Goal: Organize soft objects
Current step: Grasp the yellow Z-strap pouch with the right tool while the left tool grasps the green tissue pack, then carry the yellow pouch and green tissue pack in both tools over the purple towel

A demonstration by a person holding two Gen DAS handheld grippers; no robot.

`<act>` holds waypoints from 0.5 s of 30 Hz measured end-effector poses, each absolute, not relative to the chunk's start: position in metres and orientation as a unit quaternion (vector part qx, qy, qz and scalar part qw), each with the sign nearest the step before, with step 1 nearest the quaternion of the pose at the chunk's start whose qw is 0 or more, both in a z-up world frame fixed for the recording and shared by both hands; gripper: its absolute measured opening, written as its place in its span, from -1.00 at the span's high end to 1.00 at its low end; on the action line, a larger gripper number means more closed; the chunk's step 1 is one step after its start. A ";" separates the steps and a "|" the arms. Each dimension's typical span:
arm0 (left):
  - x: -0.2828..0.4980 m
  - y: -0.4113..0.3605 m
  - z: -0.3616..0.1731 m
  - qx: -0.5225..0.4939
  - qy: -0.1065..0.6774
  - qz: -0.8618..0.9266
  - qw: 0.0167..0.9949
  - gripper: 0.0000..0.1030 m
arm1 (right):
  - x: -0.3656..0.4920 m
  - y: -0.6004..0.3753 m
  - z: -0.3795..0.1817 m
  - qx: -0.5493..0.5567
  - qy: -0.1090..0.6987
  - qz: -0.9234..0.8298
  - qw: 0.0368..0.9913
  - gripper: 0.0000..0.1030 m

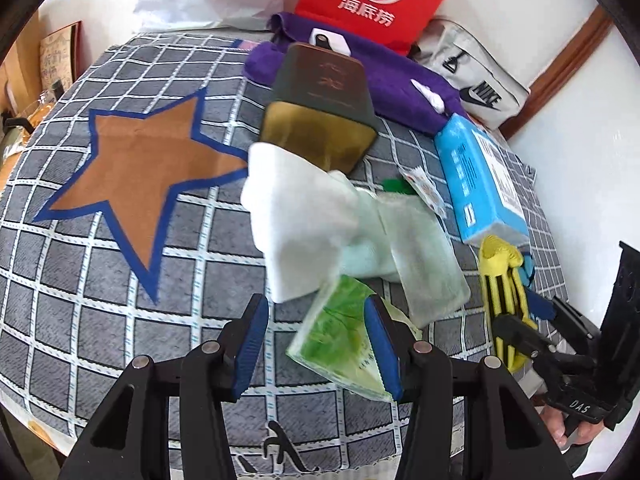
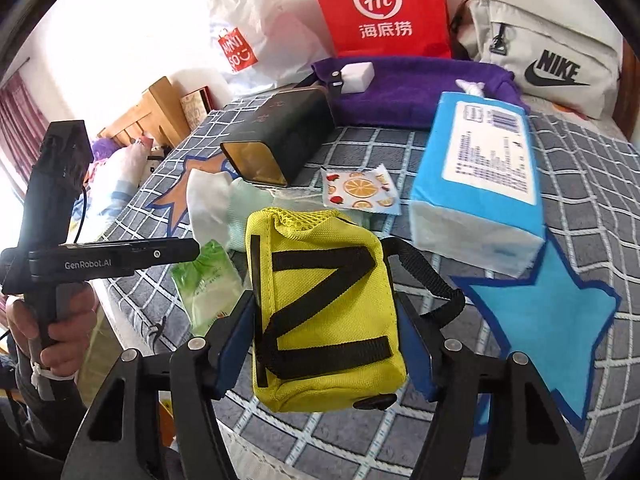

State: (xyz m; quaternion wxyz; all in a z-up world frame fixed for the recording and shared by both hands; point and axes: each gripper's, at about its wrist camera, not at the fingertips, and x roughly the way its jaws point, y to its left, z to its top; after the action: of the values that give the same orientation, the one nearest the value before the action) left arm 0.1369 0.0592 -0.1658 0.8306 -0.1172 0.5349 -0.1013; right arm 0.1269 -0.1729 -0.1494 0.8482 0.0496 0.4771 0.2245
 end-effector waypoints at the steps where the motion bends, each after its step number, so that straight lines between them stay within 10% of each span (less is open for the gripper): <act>1: 0.136 0.056 -0.167 -0.114 0.536 -0.107 0.830 0.05 | 0.123 -0.178 -0.148 0.049 0.473 0.218 0.852 -0.28; 15: 0.128 0.014 -0.185 -0.036 0.556 -0.145 0.818 -0.72 | 0.104 -0.238 -0.162 0.096 0.476 0.167 0.858 -0.29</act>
State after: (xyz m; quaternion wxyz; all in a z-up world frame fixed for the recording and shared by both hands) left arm 0.1281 0.0141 -0.1851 0.8179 -0.0364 0.5557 -0.1445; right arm 0.1045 -0.2377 -0.1623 0.8582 0.0962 0.4758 0.1668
